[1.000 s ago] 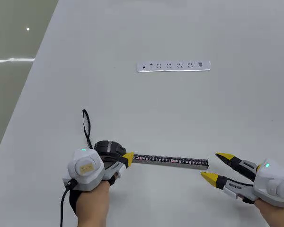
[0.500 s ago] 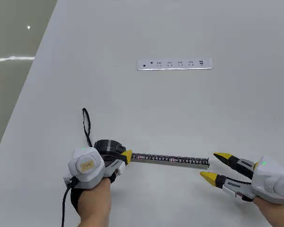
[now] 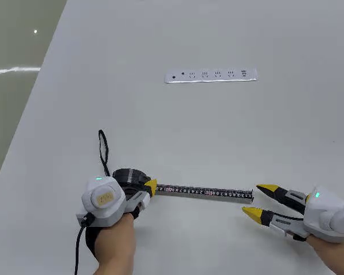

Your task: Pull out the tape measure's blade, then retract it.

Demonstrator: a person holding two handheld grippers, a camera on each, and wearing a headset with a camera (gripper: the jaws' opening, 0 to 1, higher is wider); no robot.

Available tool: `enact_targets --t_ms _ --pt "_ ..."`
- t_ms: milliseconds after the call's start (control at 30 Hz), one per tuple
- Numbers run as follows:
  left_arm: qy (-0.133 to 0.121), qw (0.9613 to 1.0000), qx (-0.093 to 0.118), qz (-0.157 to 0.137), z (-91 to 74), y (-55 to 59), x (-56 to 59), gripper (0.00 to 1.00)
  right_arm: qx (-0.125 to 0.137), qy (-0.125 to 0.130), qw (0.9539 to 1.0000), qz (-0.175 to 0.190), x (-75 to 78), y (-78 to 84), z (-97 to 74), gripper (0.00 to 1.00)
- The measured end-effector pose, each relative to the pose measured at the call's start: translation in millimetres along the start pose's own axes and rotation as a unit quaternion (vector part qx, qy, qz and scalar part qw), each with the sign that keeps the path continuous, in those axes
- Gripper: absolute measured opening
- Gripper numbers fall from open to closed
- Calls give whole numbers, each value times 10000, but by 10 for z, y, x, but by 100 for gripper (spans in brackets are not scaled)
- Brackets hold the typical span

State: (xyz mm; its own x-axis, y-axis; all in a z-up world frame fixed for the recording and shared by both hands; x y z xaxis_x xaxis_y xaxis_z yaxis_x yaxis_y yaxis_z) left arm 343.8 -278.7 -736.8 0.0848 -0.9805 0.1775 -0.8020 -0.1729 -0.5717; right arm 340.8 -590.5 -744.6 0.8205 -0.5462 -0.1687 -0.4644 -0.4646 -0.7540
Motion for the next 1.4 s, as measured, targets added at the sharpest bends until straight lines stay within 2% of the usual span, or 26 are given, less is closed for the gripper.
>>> enact_targets --t_ms 367,733,1133,1400 --pt "-174 9998 -3 -22 14 1 -23 66 -31 -165 9998 -97 6 18 26 41" --pt "-300 9995 -29 -51 36 9 -23 65 11 -212 9997 -120 34 22 42 39" --pt "-303 9995 -29 -47 36 10 -28 65 26 -295 9995 -141 62 49 60 38" --pt "-292 9995 -46 -57 39 15 -33 65 7 -487 9987 -144 91 53 131 34"
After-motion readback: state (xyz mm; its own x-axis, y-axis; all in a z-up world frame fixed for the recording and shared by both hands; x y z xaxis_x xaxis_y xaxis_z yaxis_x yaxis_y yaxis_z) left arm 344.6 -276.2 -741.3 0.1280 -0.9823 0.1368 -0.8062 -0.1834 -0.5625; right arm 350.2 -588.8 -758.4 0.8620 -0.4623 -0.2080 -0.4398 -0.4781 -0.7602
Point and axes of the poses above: the centre of the closed fingertips' face, and the gripper's own axes: z roughly forward along the fingers, x roughly to its right, y roughly out of its underside, the point moved 3 cm from there along -z, roughly backward along the fingers, and after that the axes turned 14 degrees about -x, right-handed, at the moved point
